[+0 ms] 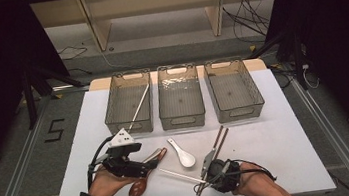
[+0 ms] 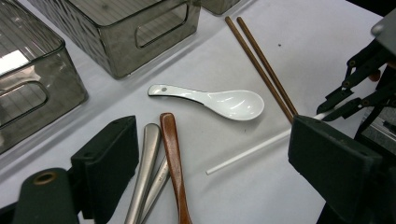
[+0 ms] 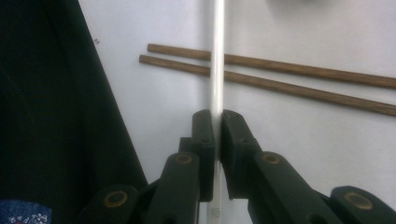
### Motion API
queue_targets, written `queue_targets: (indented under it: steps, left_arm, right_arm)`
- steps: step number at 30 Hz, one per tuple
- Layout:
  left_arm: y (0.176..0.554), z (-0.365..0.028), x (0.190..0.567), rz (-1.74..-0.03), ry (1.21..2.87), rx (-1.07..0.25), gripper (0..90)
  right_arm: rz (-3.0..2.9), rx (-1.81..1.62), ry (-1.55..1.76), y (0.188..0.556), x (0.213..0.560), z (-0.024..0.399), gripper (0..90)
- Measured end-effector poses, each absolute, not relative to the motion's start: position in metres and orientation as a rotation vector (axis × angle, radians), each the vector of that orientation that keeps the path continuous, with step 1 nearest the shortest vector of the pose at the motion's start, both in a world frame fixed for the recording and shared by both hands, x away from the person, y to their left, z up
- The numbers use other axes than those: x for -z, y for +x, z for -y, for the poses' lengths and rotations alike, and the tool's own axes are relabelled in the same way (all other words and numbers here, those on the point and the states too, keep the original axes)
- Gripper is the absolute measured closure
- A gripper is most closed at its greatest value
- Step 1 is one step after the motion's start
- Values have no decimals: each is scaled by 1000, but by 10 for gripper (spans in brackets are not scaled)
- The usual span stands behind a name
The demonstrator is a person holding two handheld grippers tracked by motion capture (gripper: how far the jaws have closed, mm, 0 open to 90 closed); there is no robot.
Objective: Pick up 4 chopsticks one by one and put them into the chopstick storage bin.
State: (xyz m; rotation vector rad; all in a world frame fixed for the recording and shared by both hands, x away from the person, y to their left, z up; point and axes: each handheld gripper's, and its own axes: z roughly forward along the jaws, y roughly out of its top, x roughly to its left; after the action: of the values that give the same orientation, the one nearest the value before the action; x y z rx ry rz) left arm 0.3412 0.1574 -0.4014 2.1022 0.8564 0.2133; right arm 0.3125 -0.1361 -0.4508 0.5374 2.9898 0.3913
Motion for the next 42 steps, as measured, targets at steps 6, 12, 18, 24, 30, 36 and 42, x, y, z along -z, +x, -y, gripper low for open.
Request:
queue_targets:
  steps: [6,12,18,24,30,36,42]
  left_arm:
    - [340,-153,402,-817,2131,-200,160]
    - [339,-152,401,-794,2136,-187,160]
    - [339,-148,401,-762,2168,-171,161]
    - [338,-139,401,-717,2236,-180,169]
    - [336,-123,405,-667,2314,-154,170]
    - [335,-106,409,-584,2396,-128,187]
    - [333,-94,410,-491,2460,-97,245]
  right_arm:
    - [-2967,-462,566,311,440,140,851]
    - [-2937,-491,522,310,433,142,851]
    - [-2922,-488,507,309,430,143,850]
    - [-2917,-478,463,310,430,141,850]
    - [-2912,-464,421,309,431,139,850]
    - [-2917,-462,374,307,431,136,850]
    - [-2910,-461,333,306,431,133,850]
